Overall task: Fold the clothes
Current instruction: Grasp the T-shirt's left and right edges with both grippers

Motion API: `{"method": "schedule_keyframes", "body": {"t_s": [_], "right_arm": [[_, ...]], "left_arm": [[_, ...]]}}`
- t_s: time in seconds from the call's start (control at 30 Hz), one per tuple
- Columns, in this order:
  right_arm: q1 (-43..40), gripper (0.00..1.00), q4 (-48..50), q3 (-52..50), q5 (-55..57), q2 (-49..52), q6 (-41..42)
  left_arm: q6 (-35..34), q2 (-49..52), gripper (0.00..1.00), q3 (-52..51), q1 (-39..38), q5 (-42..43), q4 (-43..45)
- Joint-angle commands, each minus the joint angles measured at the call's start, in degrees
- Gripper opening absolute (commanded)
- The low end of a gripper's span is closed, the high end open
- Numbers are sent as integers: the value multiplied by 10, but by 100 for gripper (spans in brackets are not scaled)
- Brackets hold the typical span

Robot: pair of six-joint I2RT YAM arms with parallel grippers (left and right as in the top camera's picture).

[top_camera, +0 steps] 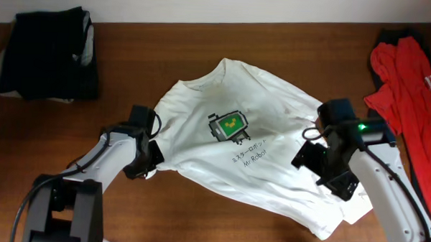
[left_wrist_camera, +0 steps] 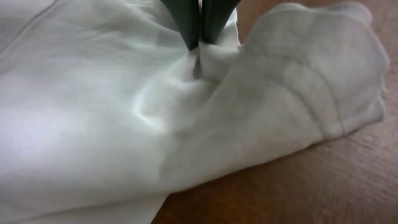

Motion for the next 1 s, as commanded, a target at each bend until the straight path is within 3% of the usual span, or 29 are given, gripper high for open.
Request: {"method": "schedule_keyframes", "body": {"t_s": [0.0, 0.37, 0.6, 0.67, 0.7, 0.97], "right_arm": [[2, 99, 31, -46, -23, 0, 9], [28, 99, 51, -98, -45, 0, 9], [130, 100, 100, -99, -46, 2, 22], [129, 80, 122, -99, -46, 15, 22], [129, 77, 125, -99, -46, 26, 22], [97, 84, 206, -99, -46, 193, 24]], "left_arm": [[-6, 9, 1, -7, 23, -3, 22], [-19, 9, 1, -7, 231, -2, 76], [-19, 9, 1, -7, 238, 9, 71], [-19, 9, 1, -7, 238, 9, 64], [-19, 9, 1, -7, 238, 9, 63], [-19, 9, 1, -7, 238, 9, 63]]}}
